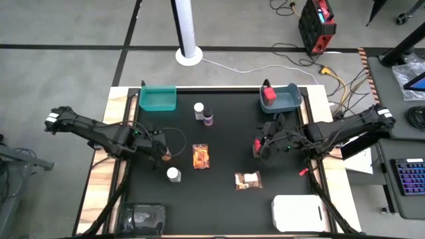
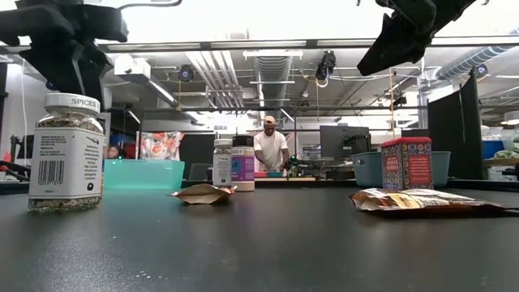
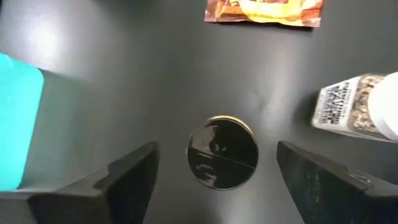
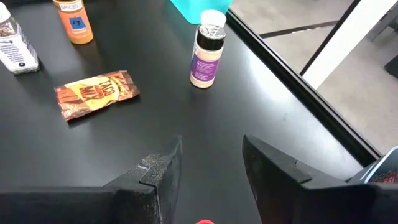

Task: Sort spices by type
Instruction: Put the bottom black seasoning bottle into the black bin

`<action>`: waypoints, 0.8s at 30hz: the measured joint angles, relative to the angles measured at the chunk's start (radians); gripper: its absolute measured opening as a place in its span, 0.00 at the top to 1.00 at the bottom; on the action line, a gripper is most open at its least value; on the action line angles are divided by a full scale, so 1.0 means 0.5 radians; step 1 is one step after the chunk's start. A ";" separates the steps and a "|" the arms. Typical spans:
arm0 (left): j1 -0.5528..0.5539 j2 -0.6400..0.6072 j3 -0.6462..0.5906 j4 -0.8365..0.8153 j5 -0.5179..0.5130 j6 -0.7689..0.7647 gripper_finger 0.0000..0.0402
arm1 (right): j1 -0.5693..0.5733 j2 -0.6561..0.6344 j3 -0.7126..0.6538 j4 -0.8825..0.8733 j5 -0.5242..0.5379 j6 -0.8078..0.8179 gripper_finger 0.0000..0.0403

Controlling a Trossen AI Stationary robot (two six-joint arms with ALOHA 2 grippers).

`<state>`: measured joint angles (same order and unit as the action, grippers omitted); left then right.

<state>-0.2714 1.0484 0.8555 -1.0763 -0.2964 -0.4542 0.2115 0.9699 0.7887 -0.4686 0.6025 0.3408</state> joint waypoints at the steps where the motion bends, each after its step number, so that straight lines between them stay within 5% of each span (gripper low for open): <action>1: 0.000 -0.005 -0.002 0.001 0.009 -0.005 0.24 | 0.000 0.000 0.001 0.000 0.000 0.000 0.60; 19: 0.001 -0.032 -0.358 0.340 -0.034 -0.036 0.28 | 0.000 0.001 -0.002 0.006 -0.001 0.014 0.59; 24: 0.001 -0.032 -0.361 0.353 -0.094 0.000 0.38 | 0.000 0.001 -0.002 0.006 -0.001 0.015 0.60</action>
<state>-0.2710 1.0325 0.6750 -0.8997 -0.3435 -0.4541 0.2115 0.9704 0.7879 -0.4656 0.6022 0.3482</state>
